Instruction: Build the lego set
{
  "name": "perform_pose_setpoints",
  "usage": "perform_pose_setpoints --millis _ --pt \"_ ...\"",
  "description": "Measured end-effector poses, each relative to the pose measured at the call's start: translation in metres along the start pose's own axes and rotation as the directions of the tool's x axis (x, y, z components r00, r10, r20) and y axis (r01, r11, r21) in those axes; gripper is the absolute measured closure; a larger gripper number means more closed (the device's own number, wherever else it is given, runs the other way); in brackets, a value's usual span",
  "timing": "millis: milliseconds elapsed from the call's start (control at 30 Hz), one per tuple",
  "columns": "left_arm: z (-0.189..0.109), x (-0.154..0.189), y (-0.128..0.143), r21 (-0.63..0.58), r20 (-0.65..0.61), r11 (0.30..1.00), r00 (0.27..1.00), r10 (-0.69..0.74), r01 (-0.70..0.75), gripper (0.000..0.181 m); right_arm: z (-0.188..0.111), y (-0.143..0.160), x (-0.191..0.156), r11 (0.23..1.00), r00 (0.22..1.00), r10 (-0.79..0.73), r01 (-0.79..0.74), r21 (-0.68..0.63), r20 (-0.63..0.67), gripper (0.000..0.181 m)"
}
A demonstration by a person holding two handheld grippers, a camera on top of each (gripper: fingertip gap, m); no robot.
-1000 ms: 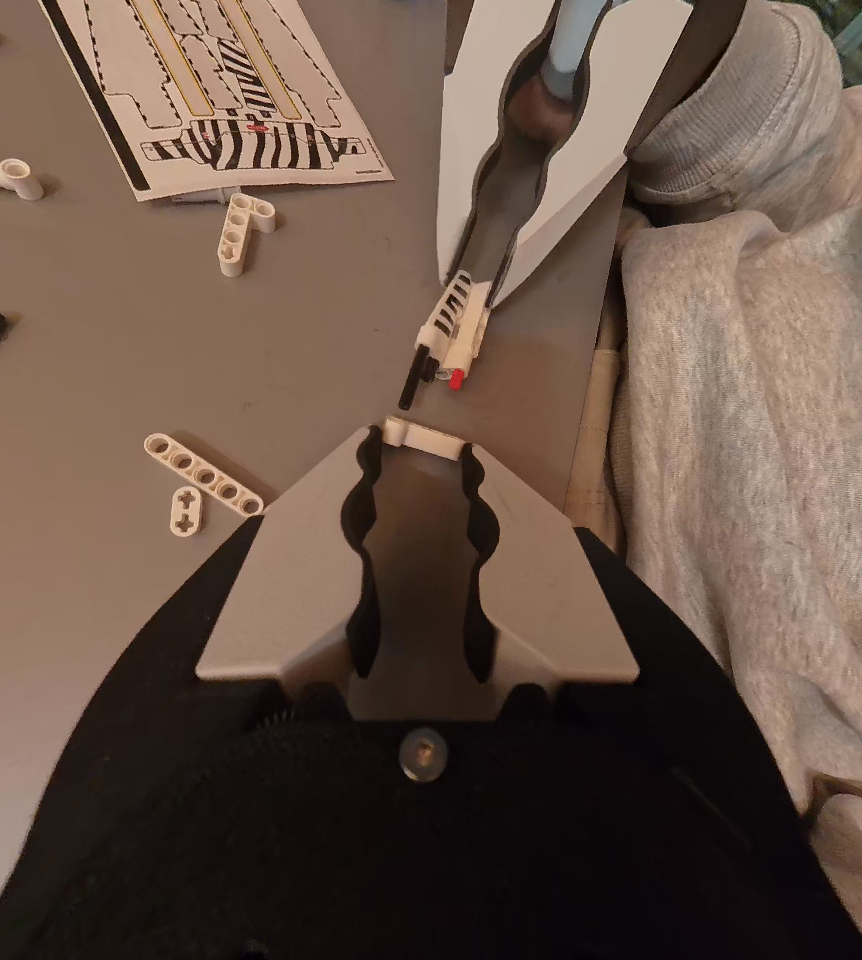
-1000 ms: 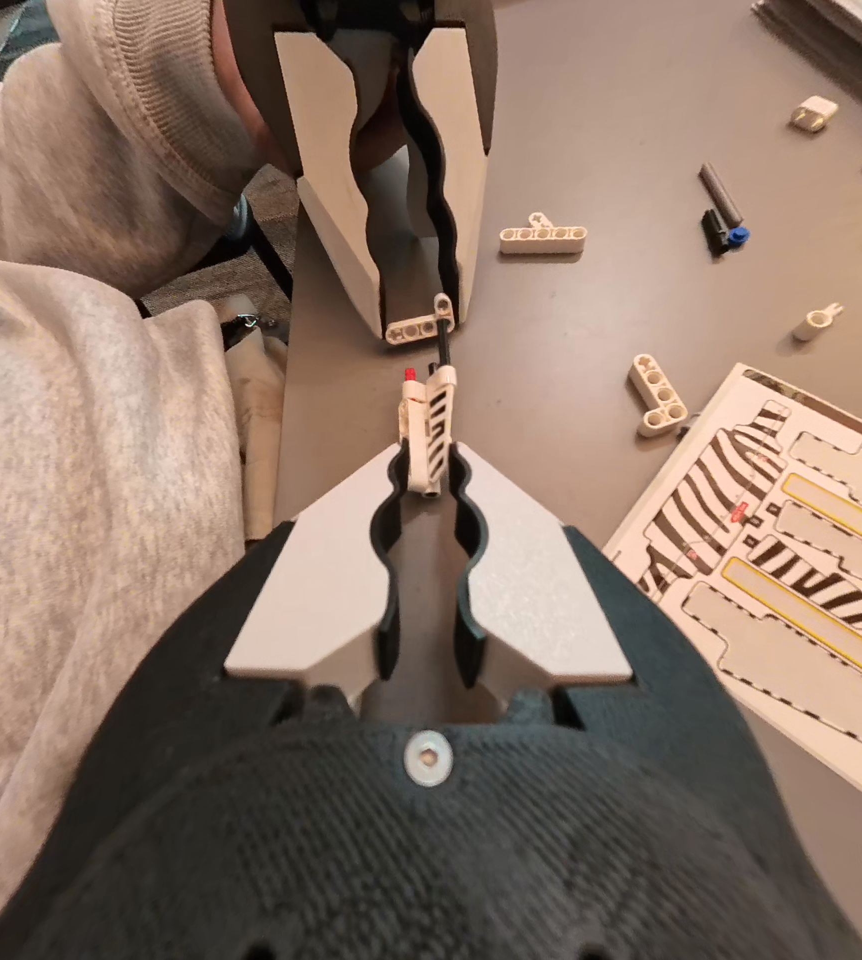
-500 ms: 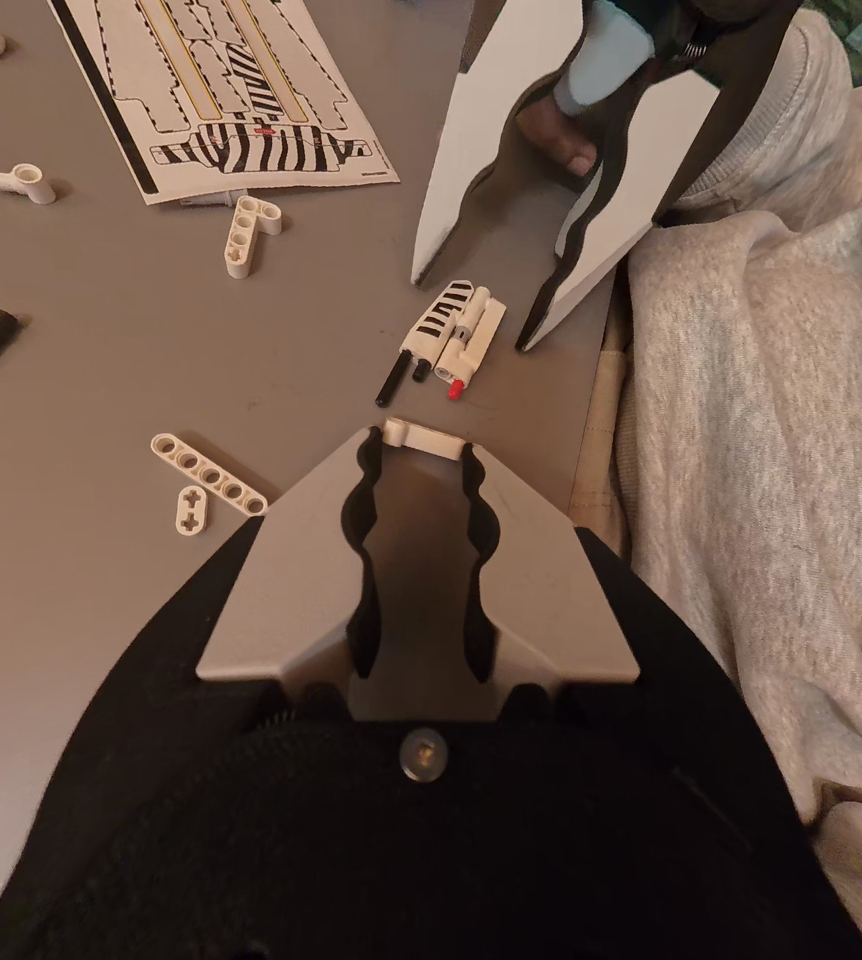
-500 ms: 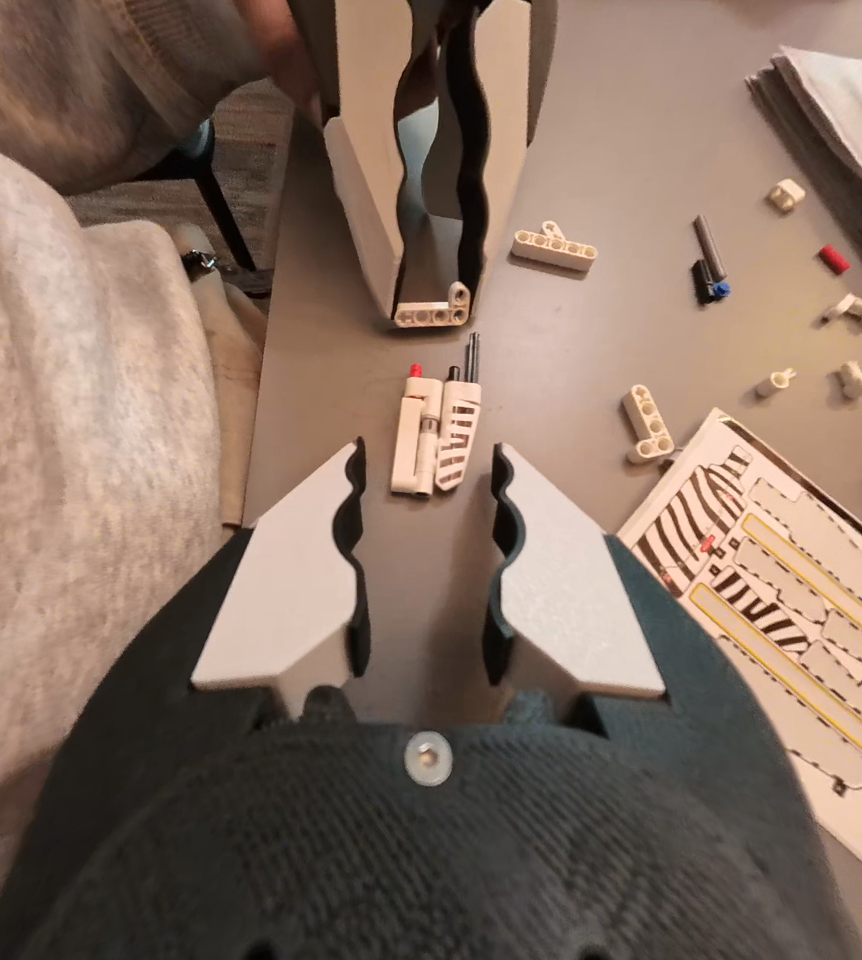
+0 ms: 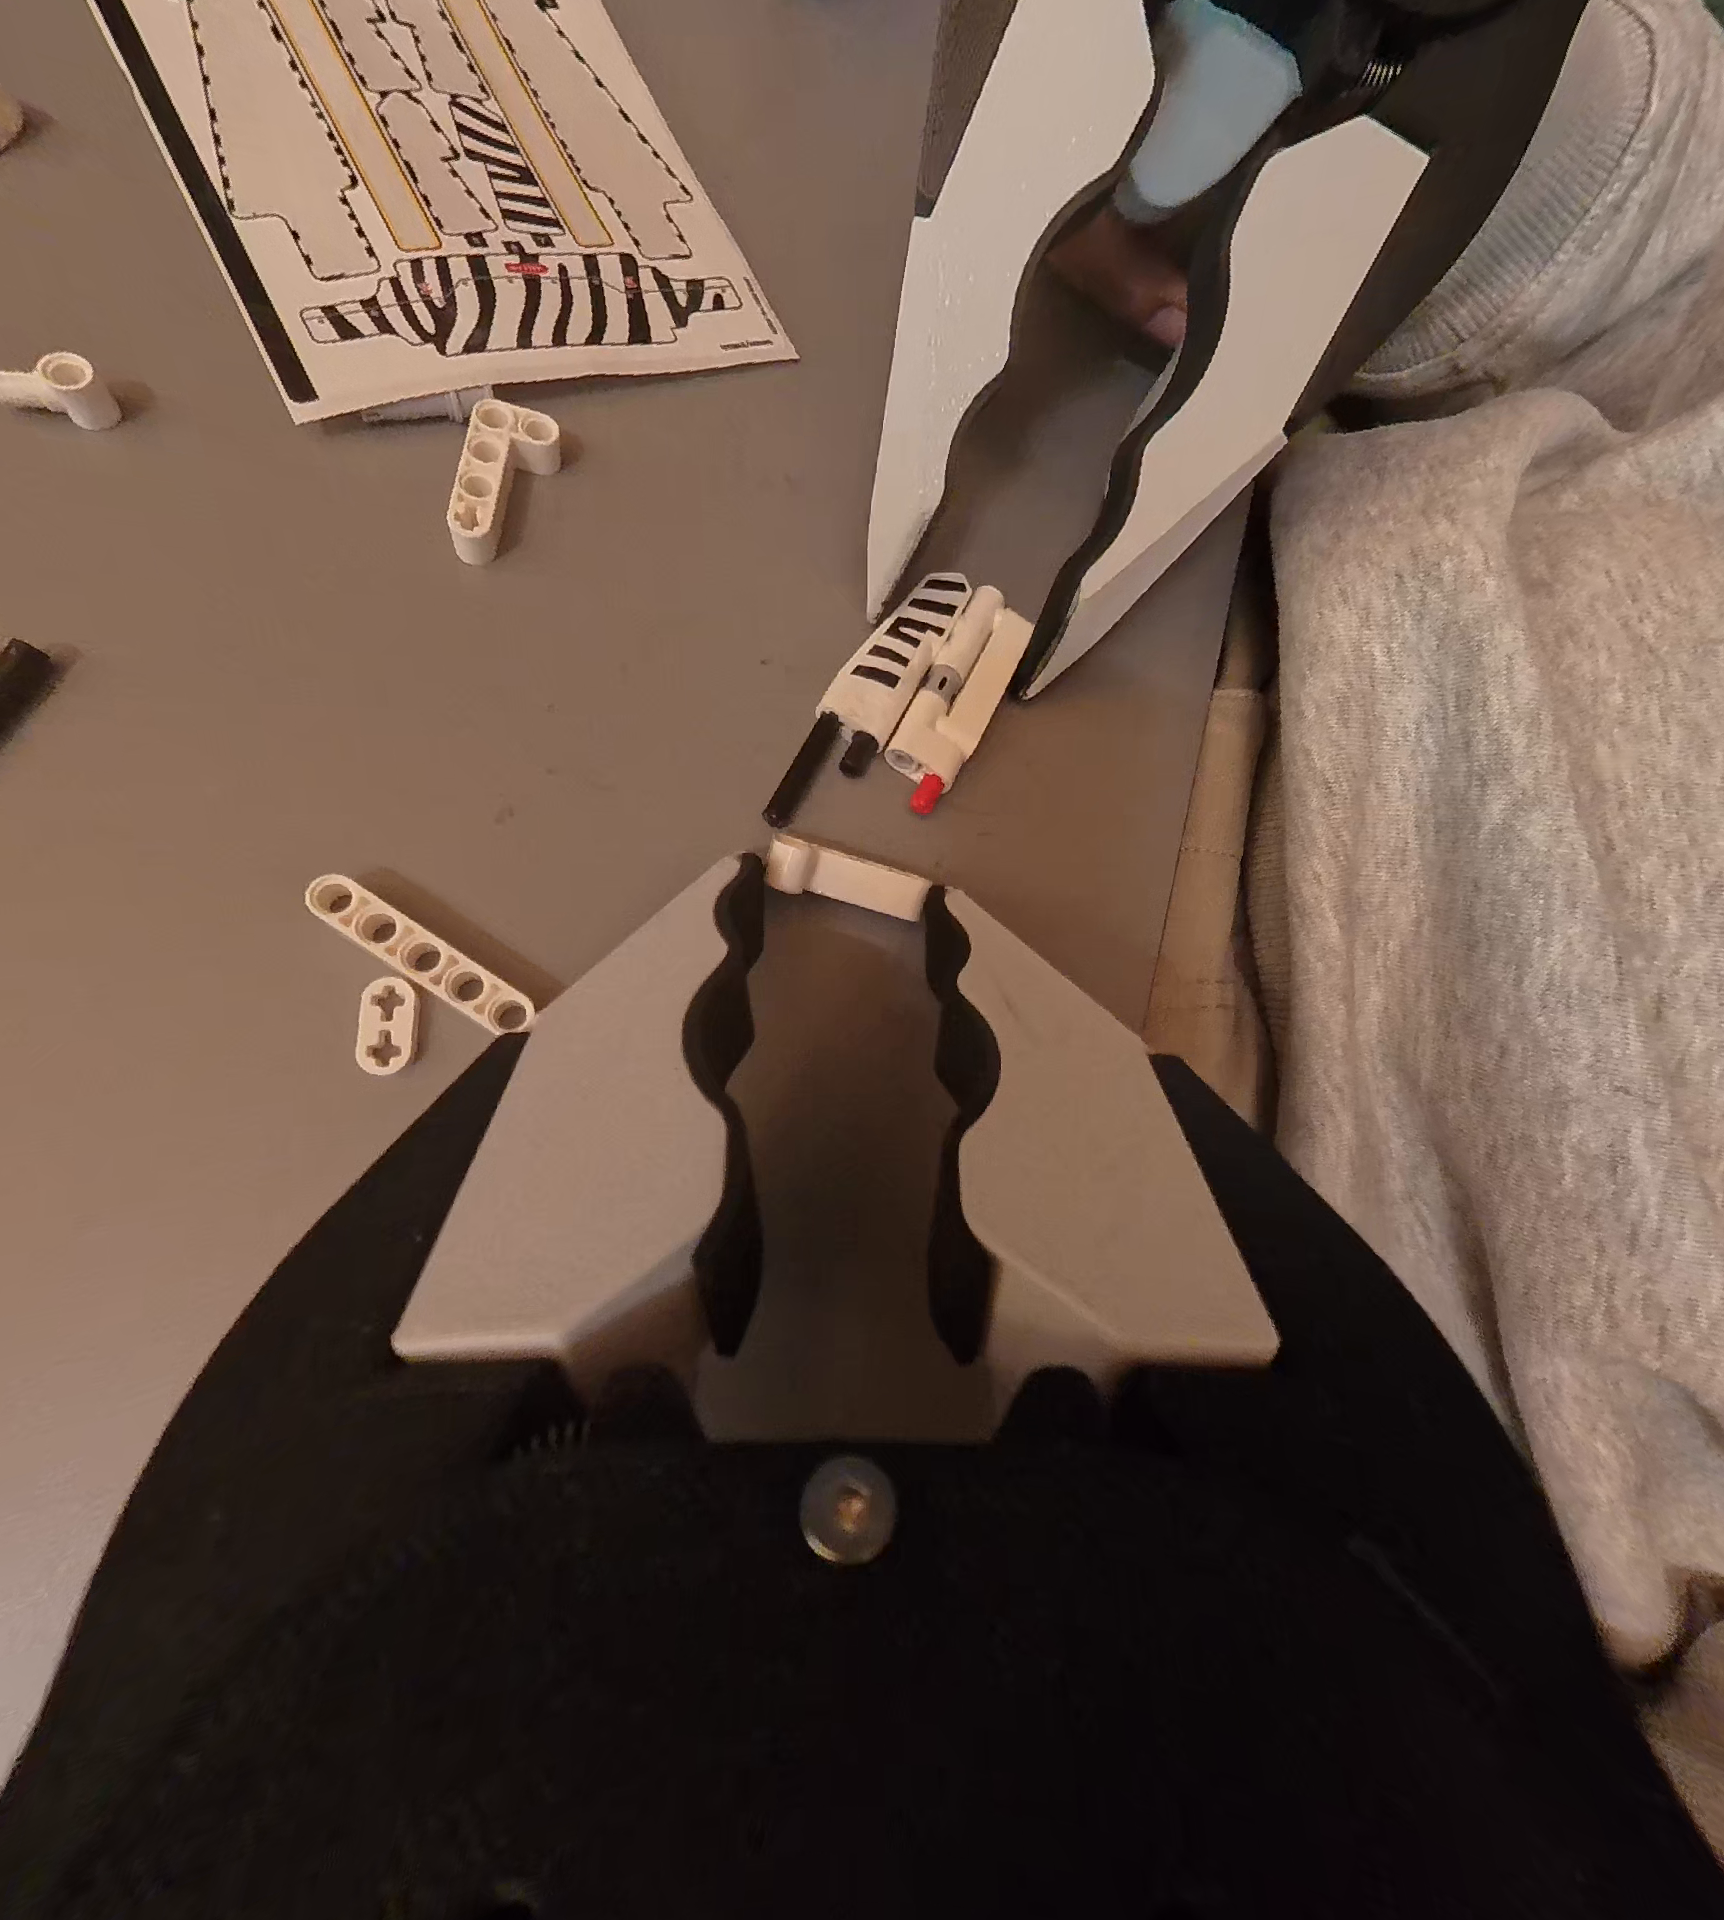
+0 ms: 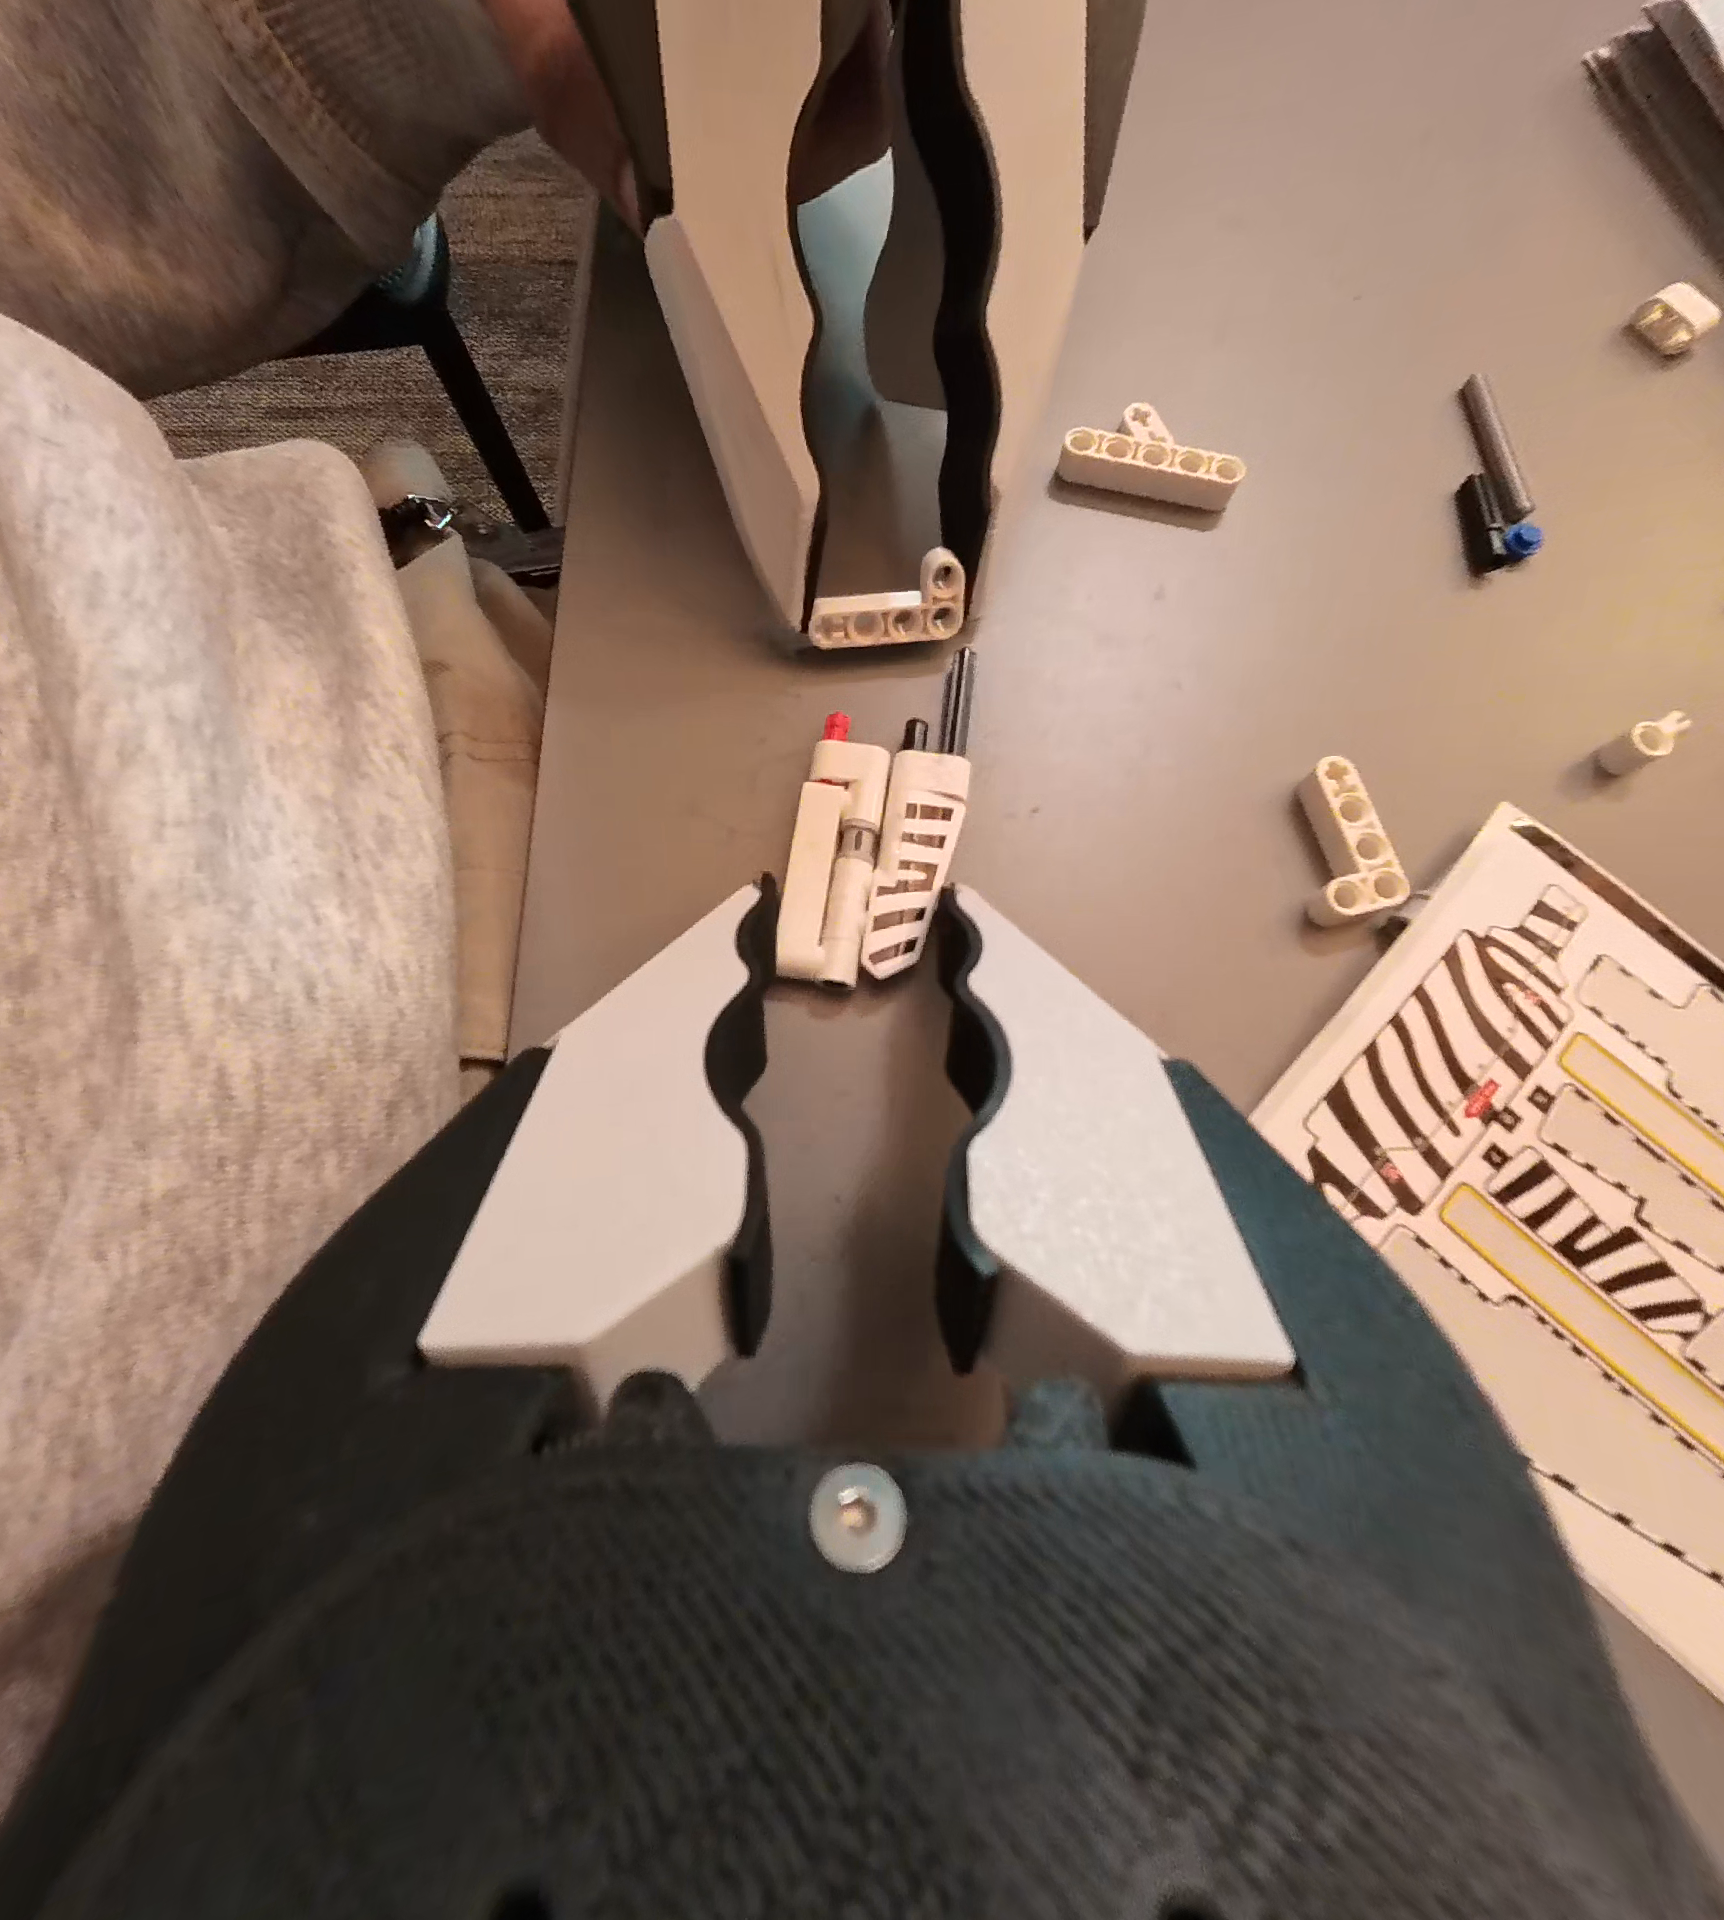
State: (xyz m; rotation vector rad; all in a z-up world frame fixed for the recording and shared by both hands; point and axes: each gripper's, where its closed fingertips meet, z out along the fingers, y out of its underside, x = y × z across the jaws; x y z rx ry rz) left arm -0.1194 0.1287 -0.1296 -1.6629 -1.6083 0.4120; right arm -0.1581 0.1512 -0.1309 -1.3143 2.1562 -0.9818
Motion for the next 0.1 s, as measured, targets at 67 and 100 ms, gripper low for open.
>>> perform_pose_setpoints --millis 67,100 --pt "0.0002 -0.0001 0.0005 -0.006 0.014 1.0 1.0 0.022 -0.022 0.151 0.0 0.0001 -0.0003 1.0 1.0 -0.002 0.002 0.0 0.001 0.152" --pt "0.0003 -0.0001 0.0007 -0.008 0.02 1.0 0.999 0.031 -0.03 0.151 0.0 0.0001 -0.0005 1.0 1.0 -0.003 0.003 0.0 0.002 0.152"
